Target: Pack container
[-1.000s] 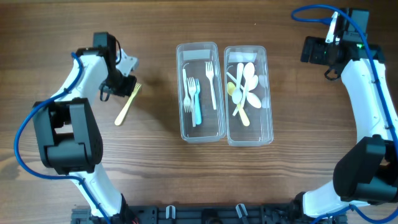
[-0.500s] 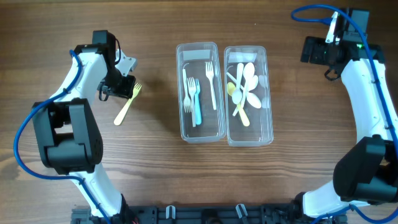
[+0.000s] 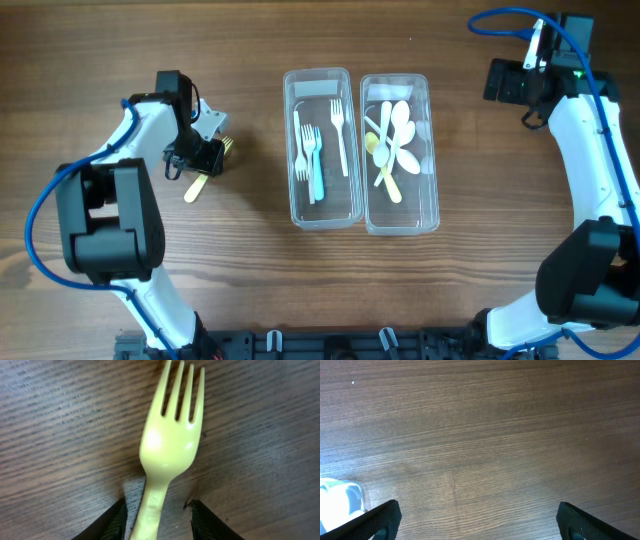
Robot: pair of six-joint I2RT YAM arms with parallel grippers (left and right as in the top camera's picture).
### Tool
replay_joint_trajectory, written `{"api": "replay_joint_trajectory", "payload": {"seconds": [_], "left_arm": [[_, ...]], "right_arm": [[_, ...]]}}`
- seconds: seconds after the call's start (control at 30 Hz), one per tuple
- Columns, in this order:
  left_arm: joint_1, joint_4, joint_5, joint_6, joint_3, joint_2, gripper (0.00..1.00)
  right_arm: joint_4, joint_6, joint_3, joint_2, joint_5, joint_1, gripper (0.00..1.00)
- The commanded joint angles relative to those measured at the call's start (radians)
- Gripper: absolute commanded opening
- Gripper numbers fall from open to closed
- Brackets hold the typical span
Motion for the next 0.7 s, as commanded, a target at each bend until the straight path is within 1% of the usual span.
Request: {"api": "replay_joint_trajectory", "payload": {"seconds": [0.0, 0.1, 0.17, 0.33, 0.43, 0.67], "left_arm": [[0.001, 0.041, 0.024, 0.024, -0.052, -0.001, 0.39], [0.001, 0.044, 0.024, 0.024, -0.052, -0.001, 0.34], [0.001, 0.043, 0.024, 0.023, -0.052, -0.001, 0.24], [0.001, 0.043, 0.024, 0.024, -0.052, -0.001, 0.14], [0.001, 0.039, 0.024, 0.024, -0.052, -0.001, 0.05], [0.001, 0.014, -0.014, 0.022, -0.039, -0.005, 0.04]], "right_arm": [[0.002, 0.011, 0.018, -0.023, 0.014, 0.004, 1.00], [0.002, 0.011, 0.018, -0.023, 0.014, 0.004, 1.00], [0.002, 0.011, 0.018, -0.023, 0.014, 0.004, 1.00], [0.002, 0.011, 0.018, -0.023, 0.014, 0.004, 1.00], [0.002, 0.011, 0.018, -0.023, 0.014, 0.004, 1.00], [0.002, 0.011, 0.018, -0.023, 0.014, 0.004, 1.00]]}}
